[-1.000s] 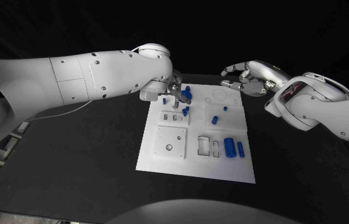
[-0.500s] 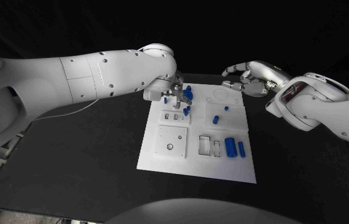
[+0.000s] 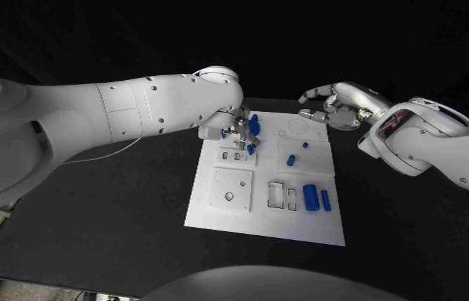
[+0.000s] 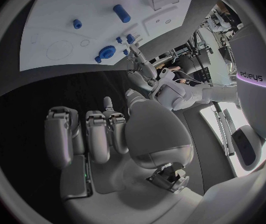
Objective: Assemble the parts on the task board
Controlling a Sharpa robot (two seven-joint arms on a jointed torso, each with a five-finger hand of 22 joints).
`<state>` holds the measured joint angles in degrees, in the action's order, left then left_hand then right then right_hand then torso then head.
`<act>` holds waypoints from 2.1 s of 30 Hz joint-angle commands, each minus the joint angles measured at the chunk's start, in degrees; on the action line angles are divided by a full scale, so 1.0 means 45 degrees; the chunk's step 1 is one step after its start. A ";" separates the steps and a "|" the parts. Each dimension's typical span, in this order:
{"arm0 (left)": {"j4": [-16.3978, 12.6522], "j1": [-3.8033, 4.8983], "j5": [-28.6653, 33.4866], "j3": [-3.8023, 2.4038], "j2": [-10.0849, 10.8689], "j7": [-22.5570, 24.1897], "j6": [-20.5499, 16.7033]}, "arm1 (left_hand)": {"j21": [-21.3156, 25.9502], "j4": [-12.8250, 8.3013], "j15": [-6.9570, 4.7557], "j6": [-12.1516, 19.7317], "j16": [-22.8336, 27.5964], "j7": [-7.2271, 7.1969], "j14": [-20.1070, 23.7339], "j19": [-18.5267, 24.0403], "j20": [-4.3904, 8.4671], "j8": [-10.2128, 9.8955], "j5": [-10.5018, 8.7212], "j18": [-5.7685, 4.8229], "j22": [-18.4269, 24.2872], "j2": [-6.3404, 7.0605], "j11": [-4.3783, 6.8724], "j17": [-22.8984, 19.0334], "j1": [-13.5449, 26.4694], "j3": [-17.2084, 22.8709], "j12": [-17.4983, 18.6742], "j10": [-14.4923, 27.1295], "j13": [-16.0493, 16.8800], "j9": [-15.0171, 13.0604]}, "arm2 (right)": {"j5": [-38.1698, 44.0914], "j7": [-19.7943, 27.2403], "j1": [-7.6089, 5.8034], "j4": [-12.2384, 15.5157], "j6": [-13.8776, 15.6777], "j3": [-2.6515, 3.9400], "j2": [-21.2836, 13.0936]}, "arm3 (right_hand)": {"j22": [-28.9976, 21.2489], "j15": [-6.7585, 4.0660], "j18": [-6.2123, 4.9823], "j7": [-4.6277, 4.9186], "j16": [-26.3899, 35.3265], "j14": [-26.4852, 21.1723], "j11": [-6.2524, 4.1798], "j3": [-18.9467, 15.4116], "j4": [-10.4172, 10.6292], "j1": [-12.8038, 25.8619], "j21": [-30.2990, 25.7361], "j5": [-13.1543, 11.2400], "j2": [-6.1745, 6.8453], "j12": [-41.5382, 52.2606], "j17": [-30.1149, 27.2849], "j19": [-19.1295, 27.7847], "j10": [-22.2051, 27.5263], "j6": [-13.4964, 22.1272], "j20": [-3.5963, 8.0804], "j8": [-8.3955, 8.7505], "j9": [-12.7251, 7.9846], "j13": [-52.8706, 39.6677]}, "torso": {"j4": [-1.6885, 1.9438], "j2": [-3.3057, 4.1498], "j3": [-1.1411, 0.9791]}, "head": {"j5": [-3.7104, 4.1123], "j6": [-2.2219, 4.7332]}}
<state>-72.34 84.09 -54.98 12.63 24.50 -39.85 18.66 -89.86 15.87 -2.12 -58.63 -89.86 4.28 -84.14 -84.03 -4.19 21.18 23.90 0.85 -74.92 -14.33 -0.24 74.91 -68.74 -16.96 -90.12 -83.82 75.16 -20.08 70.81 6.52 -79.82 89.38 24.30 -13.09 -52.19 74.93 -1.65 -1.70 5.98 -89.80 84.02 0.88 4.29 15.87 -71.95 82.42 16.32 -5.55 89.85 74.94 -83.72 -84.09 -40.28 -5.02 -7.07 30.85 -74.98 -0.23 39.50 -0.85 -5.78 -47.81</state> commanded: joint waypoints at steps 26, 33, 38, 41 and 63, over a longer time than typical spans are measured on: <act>0.0595 -0.0252 -0.0302 -0.0010 -0.0469 -0.0021 -0.0174 | -0.0030 -0.0064 0.0096 -0.0097 -0.0031 -0.0056 -0.1302 -0.1326 -0.0113 -0.0318 0.0127 -0.0189 -0.3352 0.0091 -0.0075 0.3353 -0.0403 0.0570 0.0026 -0.1374 0.3298 -0.0289 | 0.0060 -0.0108 0.0009 0.0020 -0.0271 -0.0001 -0.0045 | 0.2697 0.0066 -0.0119 0.0009 -0.0044 0.1329 0.0095 0.0006 -0.0086 -0.0166 -0.0071 0.0086 0.0041 0.0033 0.3346 0.0091 -0.1314 -0.0103 -0.0023 0.0022 0.0023 -0.3337 | 0.0001 -0.0007 -0.0007 | 0.0033 -0.0134; 0.0610 -0.0265 -0.0299 -0.0010 -0.0498 -0.0013 -0.0143 | -0.0030 -0.0170 0.0101 -0.0014 -0.0031 -0.0034 -0.1302 -0.1326 -0.0122 -0.0488 0.0138 -0.0189 -0.3352 0.0225 -0.0088 0.3353 -0.0579 0.0831 0.0026 -0.1374 0.3298 -0.0385 | 0.0066 -0.0070 0.0048 -0.0007 -0.0277 -0.0001 -0.0024 | 0.2697 0.0065 -0.0119 0.0009 -0.0044 0.1329 0.0095 0.0009 -0.0091 -0.0173 -0.0069 0.0089 0.0044 0.0033 0.3346 0.0089 -0.1314 -0.0107 -0.0023 0.0022 0.0024 -0.3337 | 0.0006 -0.0003 -0.0013 | -0.0001 -0.0239; 0.0609 -0.0268 -0.0285 -0.0010 -0.0497 -0.0003 -0.0151 | -0.0030 -0.0274 0.0092 -0.0106 -0.0031 -0.0069 -0.1302 -0.1326 -0.0120 -0.0524 0.0108 -0.0189 -0.3352 0.0358 -0.0068 0.3353 -0.0716 0.1056 0.0026 -0.1374 0.3298 -0.0512 | 0.0067 -0.0053 0.0063 -0.0022 -0.0262 -0.0001 -0.0017 | 0.2697 0.0065 -0.0119 0.0009 -0.0044 0.1329 0.0095 0.0009 -0.0091 -0.0173 -0.0069 0.0089 0.0044 0.0033 0.3346 0.0089 -0.1314 -0.0107 -0.0023 0.0022 0.0024 -0.3337 | 0.0005 0.0002 -0.0006 | -0.0011 -0.0276; 0.0603 -0.0270 -0.0258 -0.0010 -0.0493 0.0009 -0.0183 | -0.0030 -0.0329 0.0084 -0.0120 -0.0031 -0.0083 -0.1302 -0.1326 -0.0115 -0.0553 0.0095 -0.0189 -0.3352 0.0418 -0.0057 0.3353 -0.0785 0.1166 0.0026 -0.1374 0.3298 -0.0565 | 0.0067 -0.0048 0.0066 -0.0029 -0.0261 -0.0001 -0.0012 | 0.2697 0.0065 -0.0119 0.0009 -0.0044 0.1329 0.0095 0.0009 -0.0091 -0.0173 -0.0069 0.0089 0.0044 0.0033 0.3346 0.0089 -0.1314 -0.0107 -0.0023 0.0022 0.0024 -0.3337 | 0.0000 -0.0006 0.0000 | -0.0004 -0.0284; 0.0701 -0.0302 -0.0239 -0.0010 -0.0594 0.0015 -0.0053 | -0.0030 -0.0278 0.0064 -0.0249 -0.0031 -0.0073 -0.1302 -0.1326 -0.0091 -0.0792 -0.1016 -0.0189 -0.3352 0.0692 -0.0048 0.3353 -0.0642 0.1719 0.0026 -0.1374 0.3298 -0.0952 | 0.0067 0.0000 0.0071 -0.0012 -0.0262 -0.0001 -0.0036 | 0.2695 0.0063 -0.0121 0.0008 -0.0044 0.1329 0.0094 0.0016 -0.0098 -0.0198 -0.0075 0.0094 0.0051 0.0033 0.3346 0.0095 -0.1314 -0.0130 -0.0023 0.0017 0.0028 -0.3337 | -0.0002 -0.0009 -0.0006 | -0.0006 -0.0378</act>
<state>-69.18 82.79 -56.07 12.61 22.03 -39.91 17.95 -89.86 14.52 -1.80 -59.27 -89.86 4.07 -84.07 -84.03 -4.18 17.92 19.42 0.85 -74.90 -11.43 -0.63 74.93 -71.89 -9.60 -89.98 -83.84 74.95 -24.31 70.81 6.24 -79.54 89.27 23.70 -13.09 -52.35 74.95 -1.65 -1.70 6.09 -89.80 84.02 0.87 4.44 15.72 -72.17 82.42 16.53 -5.32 89.85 74.91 -83.72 -84.08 -40.59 -5.02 -7.07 30.93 -74.98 -0.21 39.47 -0.85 -5.76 -49.45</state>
